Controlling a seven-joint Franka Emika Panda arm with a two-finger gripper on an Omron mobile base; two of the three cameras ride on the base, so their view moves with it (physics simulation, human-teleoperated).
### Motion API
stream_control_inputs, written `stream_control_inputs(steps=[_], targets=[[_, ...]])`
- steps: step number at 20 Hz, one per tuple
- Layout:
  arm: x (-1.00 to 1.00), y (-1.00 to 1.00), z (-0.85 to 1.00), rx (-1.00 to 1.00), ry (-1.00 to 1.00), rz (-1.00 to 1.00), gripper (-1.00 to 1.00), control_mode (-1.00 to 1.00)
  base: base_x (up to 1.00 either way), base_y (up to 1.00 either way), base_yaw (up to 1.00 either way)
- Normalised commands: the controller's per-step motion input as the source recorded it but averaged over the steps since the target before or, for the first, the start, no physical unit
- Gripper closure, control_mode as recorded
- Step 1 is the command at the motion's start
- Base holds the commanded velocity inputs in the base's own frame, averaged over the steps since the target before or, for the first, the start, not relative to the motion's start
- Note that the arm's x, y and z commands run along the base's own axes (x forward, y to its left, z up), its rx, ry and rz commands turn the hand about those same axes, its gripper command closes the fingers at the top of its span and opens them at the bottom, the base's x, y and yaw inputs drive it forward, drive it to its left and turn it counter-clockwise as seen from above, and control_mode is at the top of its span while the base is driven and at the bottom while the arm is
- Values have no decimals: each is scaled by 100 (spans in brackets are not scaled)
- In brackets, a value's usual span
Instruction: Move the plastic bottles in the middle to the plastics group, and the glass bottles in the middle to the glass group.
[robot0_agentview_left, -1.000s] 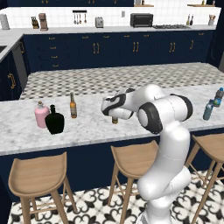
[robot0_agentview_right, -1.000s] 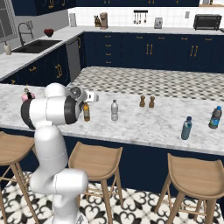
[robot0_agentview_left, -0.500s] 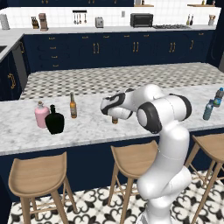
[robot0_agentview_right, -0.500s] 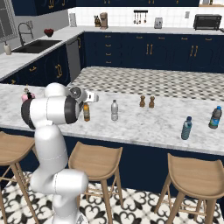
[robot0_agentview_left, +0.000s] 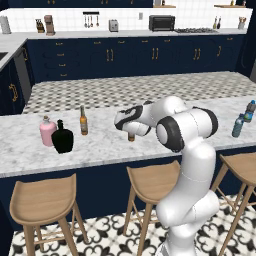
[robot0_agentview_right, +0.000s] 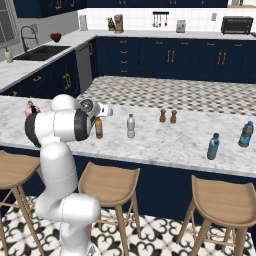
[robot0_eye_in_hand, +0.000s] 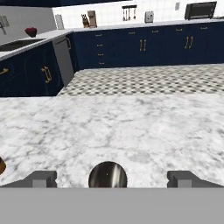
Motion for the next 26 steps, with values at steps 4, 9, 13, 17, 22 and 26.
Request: stream_control_inputs(steps=[4, 9, 13, 17, 22, 26], targets=[[0, 0, 0, 0, 0, 0, 100, -100, 0, 0, 0], [0, 0, 0, 0, 0, 0, 100, -100, 0, 0, 0], [0, 0, 0, 0, 0, 0, 100, -100, 0, 0, 0], [0, 0, 0, 0, 0, 0, 100, -100, 0, 0, 0], [-1, 0, 23, 0, 0, 0, 100, -100, 0, 0, 0], [-3, 46, 56, 0, -3, 4, 100, -100, 0, 0, 0]])
